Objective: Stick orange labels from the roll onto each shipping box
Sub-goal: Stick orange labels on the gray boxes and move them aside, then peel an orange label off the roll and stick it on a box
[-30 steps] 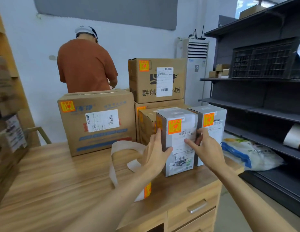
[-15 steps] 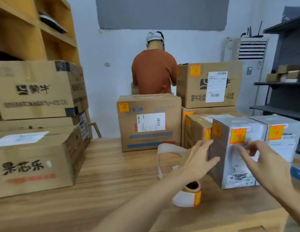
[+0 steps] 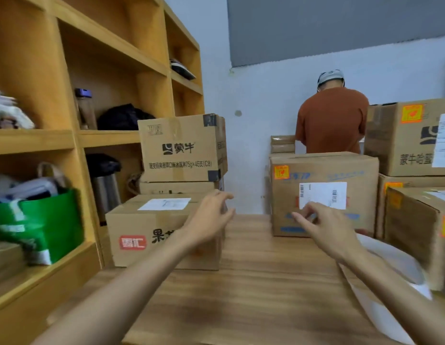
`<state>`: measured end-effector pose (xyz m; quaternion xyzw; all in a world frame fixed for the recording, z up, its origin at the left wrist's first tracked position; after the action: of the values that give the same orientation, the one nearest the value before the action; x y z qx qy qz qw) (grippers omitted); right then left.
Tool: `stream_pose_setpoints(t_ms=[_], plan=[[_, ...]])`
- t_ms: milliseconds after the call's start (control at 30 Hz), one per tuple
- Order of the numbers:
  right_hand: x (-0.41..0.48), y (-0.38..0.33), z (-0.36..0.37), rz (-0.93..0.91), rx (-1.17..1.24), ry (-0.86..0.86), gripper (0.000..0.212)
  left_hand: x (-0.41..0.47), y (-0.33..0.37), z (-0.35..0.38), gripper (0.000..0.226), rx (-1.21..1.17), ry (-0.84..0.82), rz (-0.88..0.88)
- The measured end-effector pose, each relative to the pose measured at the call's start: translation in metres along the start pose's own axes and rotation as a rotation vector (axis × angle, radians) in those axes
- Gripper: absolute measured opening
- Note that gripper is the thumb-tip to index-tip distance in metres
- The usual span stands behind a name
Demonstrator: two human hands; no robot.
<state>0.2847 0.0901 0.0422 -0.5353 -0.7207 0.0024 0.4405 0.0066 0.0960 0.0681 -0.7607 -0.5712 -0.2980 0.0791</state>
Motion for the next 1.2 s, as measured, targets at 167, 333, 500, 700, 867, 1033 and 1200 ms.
stream_pose_setpoints(t_ms=[167, 333, 500, 700, 867, 1033, 1200], plan=[[0.02, -0.067, 0.074, -0.046, 0.058, -0.182, 0.026, -0.037, -0.128, -0.058, 0.035, 0.09, 0.083, -0.243], [0.036, -0.117, 0.129, -0.048, 0.079, -0.318, 0.047, -0.068, -0.226, -0.08, 0.049, 0.098, 0.073, -0.488], [0.047, -0.143, 0.171, -0.044, 0.081, -0.387, 0.06, -0.077, -0.263, -0.072, 0.064, -0.043, 0.038, -0.552], [0.041, -0.141, 0.199, -0.039, 0.093, -0.414, 0.051, -0.075, -0.272, -0.058, 0.073, -0.161, 0.059, -0.618], [0.036, -0.135, 0.191, -0.102, 0.004, -0.33, 0.044, -0.083, -0.278, -0.052, 0.067, -0.19, 0.057, -0.543], [0.03, -0.098, 0.145, -0.086, -0.092, -0.324, 0.043, -0.091, -0.247, -0.04, 0.064, -0.09, 0.061, -0.472], [0.012, -0.042, 0.079, -0.016, -0.088, -0.316, 0.042, -0.086, -0.183, -0.022, 0.061, -0.134, 0.07, -0.332]])
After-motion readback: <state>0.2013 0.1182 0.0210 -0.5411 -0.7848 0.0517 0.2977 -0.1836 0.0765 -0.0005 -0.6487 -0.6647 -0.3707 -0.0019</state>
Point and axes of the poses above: each hand's wrist, its own x-axis towards the middle knuckle, its own z-axis out of the palm, y = z × x, the point moved 4 cm from there along x, towards the middle knuckle, and after that the axes turned 4 degrees about x, right-handed, at the moved point
